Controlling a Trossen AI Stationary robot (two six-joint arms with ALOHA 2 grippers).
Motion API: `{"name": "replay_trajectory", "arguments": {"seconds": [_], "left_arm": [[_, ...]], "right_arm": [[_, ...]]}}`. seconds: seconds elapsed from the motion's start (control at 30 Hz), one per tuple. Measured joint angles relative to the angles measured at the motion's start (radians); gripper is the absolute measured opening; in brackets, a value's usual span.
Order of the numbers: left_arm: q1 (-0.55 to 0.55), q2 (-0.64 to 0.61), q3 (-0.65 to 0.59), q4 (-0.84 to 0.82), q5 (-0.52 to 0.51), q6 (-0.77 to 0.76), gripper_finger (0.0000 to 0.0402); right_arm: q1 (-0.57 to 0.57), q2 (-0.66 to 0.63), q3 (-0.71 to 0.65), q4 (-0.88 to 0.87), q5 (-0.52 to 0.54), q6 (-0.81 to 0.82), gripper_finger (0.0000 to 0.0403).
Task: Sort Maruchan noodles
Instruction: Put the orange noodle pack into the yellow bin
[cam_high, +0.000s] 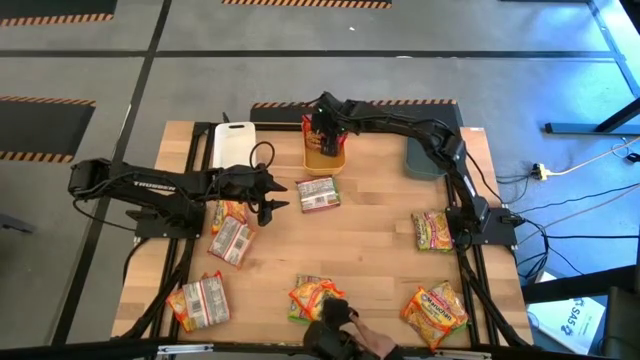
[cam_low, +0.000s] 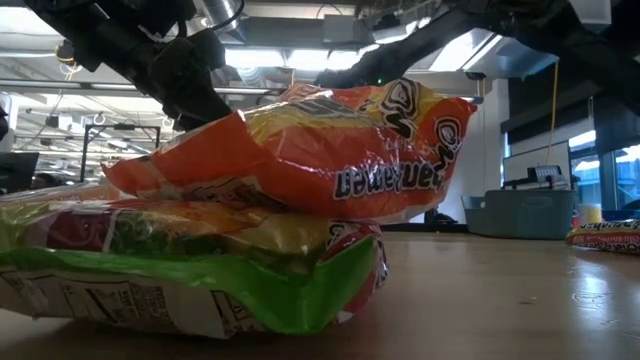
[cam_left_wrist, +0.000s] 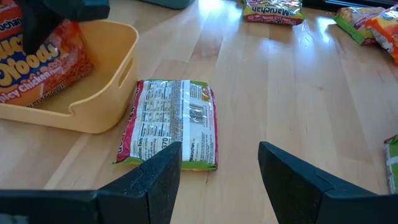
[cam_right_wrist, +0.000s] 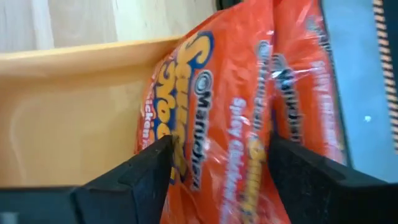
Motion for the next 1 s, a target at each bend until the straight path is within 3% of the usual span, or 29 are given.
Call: {"name": "replay_trajectory", "arguments": {"seconds": [0.27, 0.53, 0.73, 0.9, 1.0], "left_arm": [[0.000, 0.000, 0.000, 0.002, -0.004, -0.053, 0.0207], [0.000, 0.000, 0.000, 0.009, -0.004, -0.050, 0.0207], [0.000, 0.006, 0.001, 0.052, -0.002, -0.046, 0.0207], [-0.004, 0.030, 0.001, 0.052, 0.004, -0.061, 0.0207], [-0.035, 0.057, 0.001, 0.054, 0.004, -0.103, 0.0207]], "right_arm": [[0.031, -0.125, 0.000, -0.067, -0.027, 0.008, 0.0250], [0.097, -0.299, 0.000, -0.345, -0.197, 0.112, 0.0250], [0.178, -0.328, -0.003, -0.563, -0.218, 0.193, 0.0250], [0.273, -0.360, -0.151, -0.556, -0.234, 0.244, 0.0250], [0.328, -0.420, -0.320, -0.420, -0.235, 0.286, 0.0250]]}}
